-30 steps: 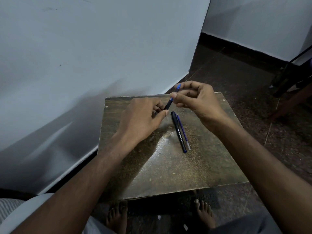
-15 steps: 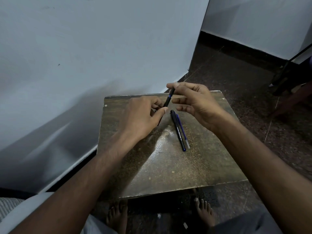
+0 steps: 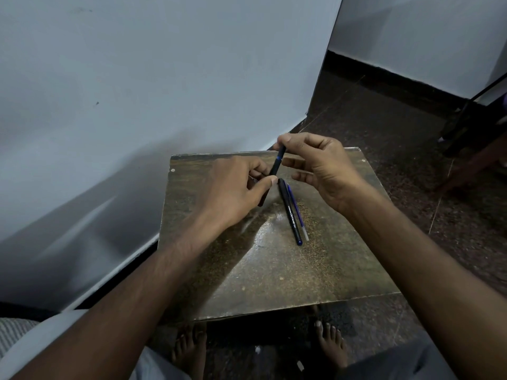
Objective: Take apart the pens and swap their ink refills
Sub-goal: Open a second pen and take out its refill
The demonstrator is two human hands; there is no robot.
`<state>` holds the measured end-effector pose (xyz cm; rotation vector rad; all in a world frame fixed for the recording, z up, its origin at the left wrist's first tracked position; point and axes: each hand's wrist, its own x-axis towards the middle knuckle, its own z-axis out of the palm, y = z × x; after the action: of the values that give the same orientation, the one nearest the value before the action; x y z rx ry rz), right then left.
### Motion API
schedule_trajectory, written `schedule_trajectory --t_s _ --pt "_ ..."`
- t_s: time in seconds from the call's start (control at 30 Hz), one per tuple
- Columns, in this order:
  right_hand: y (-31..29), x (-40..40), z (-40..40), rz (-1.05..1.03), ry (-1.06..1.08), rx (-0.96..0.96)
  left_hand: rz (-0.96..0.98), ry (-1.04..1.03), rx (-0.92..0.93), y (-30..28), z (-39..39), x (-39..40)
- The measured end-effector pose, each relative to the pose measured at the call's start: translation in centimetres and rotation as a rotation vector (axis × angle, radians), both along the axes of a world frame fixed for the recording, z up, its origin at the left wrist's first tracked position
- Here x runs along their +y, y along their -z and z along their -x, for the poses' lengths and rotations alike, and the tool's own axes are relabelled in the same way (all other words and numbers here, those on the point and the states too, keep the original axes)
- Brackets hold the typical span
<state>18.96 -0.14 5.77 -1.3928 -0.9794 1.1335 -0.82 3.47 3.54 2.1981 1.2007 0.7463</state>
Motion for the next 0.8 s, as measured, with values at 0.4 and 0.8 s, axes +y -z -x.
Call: schedule_trajectory --t_s 0.4,0.8 --pt "0.16 0.1 0.54 0.013 0.044 -0.042 0.005 0.035 0.029 -0.07 -0.1 -0.31" --pt "0.38 0.04 0.23 -0.055 0.056 -0.043 0.065 0.049 0.007 -0.07 -0.03 -0.16"
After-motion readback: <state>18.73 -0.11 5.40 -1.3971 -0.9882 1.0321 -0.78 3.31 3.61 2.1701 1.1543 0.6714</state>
